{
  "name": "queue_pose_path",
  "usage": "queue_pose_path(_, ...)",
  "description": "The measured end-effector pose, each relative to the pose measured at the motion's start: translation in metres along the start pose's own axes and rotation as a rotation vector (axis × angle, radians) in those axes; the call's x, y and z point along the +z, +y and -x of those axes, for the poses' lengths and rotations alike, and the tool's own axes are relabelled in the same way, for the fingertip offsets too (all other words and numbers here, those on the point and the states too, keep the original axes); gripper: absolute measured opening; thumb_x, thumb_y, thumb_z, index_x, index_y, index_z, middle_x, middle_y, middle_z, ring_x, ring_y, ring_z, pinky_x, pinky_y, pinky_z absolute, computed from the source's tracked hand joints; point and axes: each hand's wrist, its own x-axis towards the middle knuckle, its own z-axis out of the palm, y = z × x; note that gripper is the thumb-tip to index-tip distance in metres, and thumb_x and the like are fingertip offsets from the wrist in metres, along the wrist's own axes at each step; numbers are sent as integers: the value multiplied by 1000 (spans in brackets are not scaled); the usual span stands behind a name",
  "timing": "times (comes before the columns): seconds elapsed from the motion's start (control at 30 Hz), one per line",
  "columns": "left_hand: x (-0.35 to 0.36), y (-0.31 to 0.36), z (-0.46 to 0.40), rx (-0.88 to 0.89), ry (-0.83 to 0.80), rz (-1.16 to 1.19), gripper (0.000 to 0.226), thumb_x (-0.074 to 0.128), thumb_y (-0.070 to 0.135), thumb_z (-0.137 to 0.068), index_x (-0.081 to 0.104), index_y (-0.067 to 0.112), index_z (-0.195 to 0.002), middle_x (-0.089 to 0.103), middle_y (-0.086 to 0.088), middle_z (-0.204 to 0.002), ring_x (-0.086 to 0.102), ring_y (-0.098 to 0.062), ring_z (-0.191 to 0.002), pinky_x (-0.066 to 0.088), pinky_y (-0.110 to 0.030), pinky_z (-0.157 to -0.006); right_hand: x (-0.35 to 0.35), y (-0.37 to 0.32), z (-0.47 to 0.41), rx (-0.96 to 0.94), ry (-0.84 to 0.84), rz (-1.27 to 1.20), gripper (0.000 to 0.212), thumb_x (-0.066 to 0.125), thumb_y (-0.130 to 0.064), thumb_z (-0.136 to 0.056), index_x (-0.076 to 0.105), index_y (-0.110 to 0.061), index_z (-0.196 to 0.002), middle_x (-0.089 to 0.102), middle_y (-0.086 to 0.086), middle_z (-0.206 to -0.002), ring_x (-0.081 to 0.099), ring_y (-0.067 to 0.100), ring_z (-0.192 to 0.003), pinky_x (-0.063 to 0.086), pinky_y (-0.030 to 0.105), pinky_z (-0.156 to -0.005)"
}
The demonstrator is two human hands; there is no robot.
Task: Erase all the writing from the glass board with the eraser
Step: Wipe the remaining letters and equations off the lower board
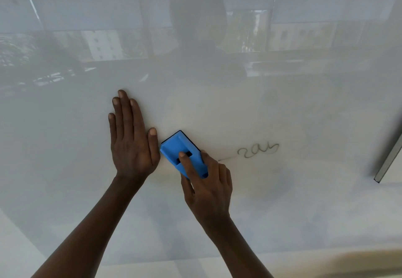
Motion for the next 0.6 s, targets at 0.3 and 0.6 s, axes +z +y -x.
queue_pose_path(0.3,-1,2,0,-15,3,-3,63,30,25,-108,17,-8,-159,18,-32,-165,3,-29,-161,11,-47,-130,-30,56,-1,-77,41,130,45,70,-22,-89,61,-30,-132,66,16,-118,60,26,-88,45,36,-77)
queue_pose_path(0.6,-2,3,-1,-8,3,-14,63,29,26,-108,14,-7,-160,11,-25,-167,3,-31,-161,11,-48,-130,-65,112,-18,-11,100,207,42,66,-28,-94,58,-27,-135,62,18,-124,61,30,-98,49,40,-81)
